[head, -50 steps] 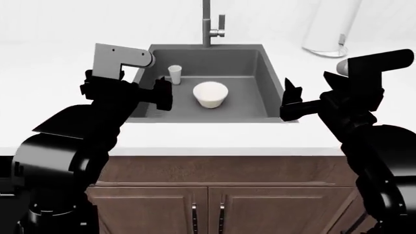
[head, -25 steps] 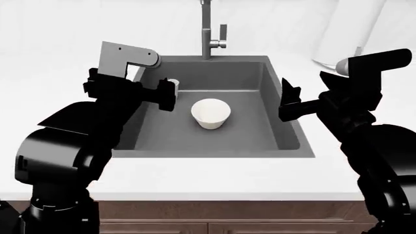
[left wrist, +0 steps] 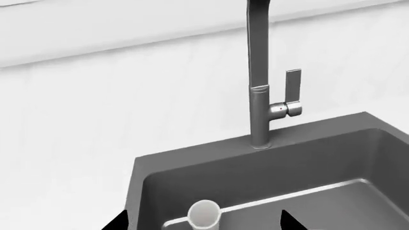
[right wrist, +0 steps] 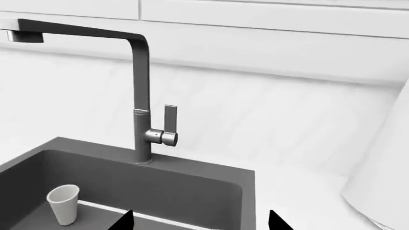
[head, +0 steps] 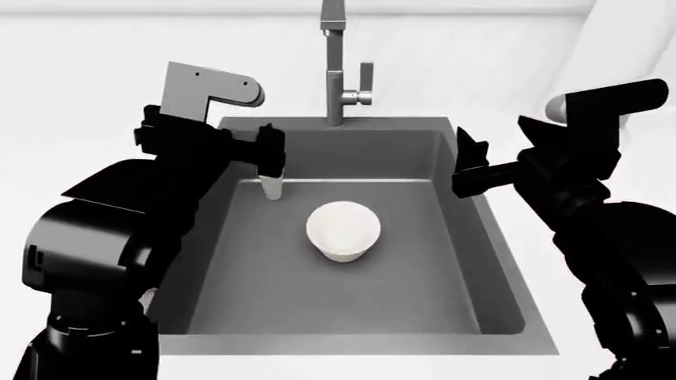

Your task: Pick the cup and bowl from the sink and place them on the counter for drying.

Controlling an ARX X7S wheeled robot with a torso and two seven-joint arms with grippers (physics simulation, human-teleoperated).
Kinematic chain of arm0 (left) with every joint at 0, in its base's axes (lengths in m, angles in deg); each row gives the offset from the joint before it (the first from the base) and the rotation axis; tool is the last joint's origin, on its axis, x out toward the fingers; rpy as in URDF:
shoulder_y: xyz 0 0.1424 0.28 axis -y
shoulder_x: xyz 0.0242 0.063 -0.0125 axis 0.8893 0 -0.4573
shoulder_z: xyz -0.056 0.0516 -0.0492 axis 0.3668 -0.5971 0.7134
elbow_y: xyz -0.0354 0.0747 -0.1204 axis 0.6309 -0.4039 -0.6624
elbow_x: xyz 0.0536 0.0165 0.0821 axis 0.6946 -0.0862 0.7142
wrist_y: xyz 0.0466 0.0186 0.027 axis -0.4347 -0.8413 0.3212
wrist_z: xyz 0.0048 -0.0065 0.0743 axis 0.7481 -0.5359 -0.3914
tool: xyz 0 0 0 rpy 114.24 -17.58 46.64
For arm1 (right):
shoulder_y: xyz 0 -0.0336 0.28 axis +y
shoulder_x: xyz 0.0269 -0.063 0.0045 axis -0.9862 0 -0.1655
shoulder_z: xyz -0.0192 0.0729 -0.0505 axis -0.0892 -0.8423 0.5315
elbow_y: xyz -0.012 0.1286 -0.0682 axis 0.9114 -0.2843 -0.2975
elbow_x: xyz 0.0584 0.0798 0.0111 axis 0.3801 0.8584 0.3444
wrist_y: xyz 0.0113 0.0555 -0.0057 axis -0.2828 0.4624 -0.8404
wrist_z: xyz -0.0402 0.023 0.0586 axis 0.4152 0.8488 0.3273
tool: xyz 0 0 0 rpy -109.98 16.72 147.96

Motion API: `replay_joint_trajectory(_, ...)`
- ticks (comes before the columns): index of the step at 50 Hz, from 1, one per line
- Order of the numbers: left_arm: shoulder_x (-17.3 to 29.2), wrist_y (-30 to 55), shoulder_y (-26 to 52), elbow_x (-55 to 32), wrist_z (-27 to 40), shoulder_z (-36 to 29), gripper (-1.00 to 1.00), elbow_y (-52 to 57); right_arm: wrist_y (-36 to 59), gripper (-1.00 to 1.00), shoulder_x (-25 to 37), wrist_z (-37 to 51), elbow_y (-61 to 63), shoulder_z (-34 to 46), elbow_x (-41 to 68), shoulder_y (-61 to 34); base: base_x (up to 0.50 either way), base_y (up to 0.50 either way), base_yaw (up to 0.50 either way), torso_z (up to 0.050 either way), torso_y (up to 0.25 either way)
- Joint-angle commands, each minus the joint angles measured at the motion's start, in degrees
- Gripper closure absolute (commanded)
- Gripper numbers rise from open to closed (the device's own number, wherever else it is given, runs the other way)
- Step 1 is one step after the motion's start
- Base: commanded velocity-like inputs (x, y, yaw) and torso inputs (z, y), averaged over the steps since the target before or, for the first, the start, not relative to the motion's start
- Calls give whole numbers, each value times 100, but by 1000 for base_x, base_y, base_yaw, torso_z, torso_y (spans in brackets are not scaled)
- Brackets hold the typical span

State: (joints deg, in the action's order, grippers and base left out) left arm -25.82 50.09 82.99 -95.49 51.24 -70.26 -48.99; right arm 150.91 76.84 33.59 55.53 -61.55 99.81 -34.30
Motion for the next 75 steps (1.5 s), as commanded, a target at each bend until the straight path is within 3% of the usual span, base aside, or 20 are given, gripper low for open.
replay_joint_trajectory(1, 2, -30, 282, 55, -74, -167, -100, -173, -18, -100, 413, -460, -616, -56, 69, -557, 418, 0, 0, 0, 0)
replay_joint_trajectory(10, 15, -186, 702, 85, -177, -302, -100, -643, 67, -100, 443, -505, -1038, 80, 56, -1073, 417, 0, 0, 0, 1)
replay_joint_trajectory(25, 66, -263, 659, 93, -179, -437, -100, -703, 385, -100, 337, -378, -1252, 76, 95, -1241, 304, 0, 0, 0, 1)
replay_joint_trajectory(30, 73, -322, 641, 57, -192, -367, -100, -848, 584, -100, 147, -482, -1916, 206, 187, -1272, 0, 0, 0, 0, 0)
replay_joint_trajectory(44, 47, -435, 508, 71, -209, -579, -100, -1039, 341, -100, -246, -1067, -3364, 1235, 186, -1839, 0, 0, 0, 0, 0)
replay_joint_trajectory(75, 271, -195, 426, -137, -228, -396, -100, -689, 312, -100, -698, -1565, -4452, 1861, 385, -1443, 0, 0, 0, 0, 0)
